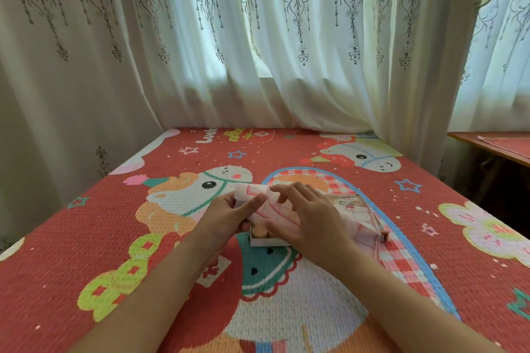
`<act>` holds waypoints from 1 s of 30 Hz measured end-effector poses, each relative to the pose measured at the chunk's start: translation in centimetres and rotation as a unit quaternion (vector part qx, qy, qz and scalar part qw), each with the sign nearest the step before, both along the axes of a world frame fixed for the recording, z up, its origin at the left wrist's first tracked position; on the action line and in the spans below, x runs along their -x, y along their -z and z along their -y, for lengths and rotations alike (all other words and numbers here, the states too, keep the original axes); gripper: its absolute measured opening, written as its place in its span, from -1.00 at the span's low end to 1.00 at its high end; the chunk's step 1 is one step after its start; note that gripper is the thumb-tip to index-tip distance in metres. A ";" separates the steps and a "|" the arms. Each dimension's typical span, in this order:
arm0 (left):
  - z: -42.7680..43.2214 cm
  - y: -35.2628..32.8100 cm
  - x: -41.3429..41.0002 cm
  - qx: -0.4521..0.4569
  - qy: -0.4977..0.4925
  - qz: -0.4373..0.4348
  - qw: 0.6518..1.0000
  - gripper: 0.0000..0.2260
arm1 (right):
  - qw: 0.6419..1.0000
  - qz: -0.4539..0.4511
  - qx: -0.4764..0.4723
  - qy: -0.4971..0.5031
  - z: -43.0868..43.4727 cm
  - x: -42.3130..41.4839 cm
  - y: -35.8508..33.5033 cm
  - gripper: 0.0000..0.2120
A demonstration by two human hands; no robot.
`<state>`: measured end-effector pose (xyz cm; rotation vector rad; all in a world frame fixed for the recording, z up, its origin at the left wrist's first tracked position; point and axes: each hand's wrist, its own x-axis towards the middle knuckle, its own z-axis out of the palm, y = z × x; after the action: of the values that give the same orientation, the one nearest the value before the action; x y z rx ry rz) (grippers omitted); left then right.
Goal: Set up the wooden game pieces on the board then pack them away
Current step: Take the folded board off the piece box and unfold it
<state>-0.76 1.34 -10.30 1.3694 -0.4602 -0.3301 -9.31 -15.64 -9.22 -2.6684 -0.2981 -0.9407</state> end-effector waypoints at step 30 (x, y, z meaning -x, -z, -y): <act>-0.6 -1.3 1.8 -0.002 0.043 0.062 0.997 -0.78 | 0.989 0.093 -0.105 -0.053 2.7 -0.2 -0.2 -0.84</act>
<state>-2.57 1.95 -9.00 1.3812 -0.6227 -0.3189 -9.13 -18.39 -9.05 -2.3560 -0.3555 -1.1231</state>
